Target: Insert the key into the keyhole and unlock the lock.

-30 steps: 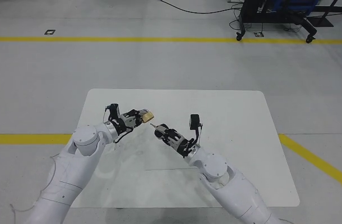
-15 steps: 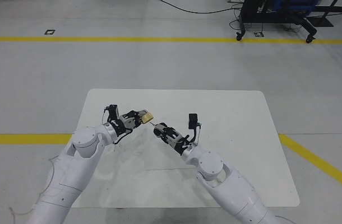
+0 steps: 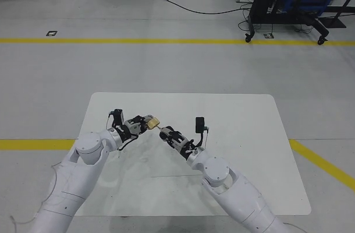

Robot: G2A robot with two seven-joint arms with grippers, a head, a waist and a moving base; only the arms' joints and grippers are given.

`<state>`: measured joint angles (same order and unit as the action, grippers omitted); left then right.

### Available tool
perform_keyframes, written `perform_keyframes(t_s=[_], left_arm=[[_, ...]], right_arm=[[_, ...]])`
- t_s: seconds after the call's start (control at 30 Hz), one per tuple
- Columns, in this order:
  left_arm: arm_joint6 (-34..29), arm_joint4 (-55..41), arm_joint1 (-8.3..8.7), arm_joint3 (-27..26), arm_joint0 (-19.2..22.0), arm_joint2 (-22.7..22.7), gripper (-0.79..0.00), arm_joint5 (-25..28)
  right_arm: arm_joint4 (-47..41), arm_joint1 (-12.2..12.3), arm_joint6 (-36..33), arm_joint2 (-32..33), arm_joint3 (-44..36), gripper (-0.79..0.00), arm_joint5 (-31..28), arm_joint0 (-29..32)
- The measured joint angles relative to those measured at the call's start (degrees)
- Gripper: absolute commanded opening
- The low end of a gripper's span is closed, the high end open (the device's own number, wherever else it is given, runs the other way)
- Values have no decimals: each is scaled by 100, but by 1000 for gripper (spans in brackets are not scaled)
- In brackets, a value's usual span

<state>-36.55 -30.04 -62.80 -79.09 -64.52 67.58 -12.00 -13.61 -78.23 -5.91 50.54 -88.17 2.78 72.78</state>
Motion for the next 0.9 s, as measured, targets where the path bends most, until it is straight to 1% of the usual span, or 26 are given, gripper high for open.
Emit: perform_keyframes(t_s=[0.33,0.8,0.83,0.87,0.9], left_arm=[[2,61,-15,9,-4,20,-785,-32],[-79,131,-26,-69,-55,39,-785,-77],[-84,136,-27,-69,-55,39,-785,-77],[-87,138,-28,-68,-56,40,-785,-78],[-87,137,-29,-67,-57,42,-785,-82]], right_arm=[[657,-85,453,-157,34,-785,236,-99],[829,-191,475,-166,152,-785,260,-209],[830,-199,482,-162,166,-720,261,-218],[836,-206,492,-159,179,-409,262,-225],[843,-213,502,-157,188,0,261,-229]])
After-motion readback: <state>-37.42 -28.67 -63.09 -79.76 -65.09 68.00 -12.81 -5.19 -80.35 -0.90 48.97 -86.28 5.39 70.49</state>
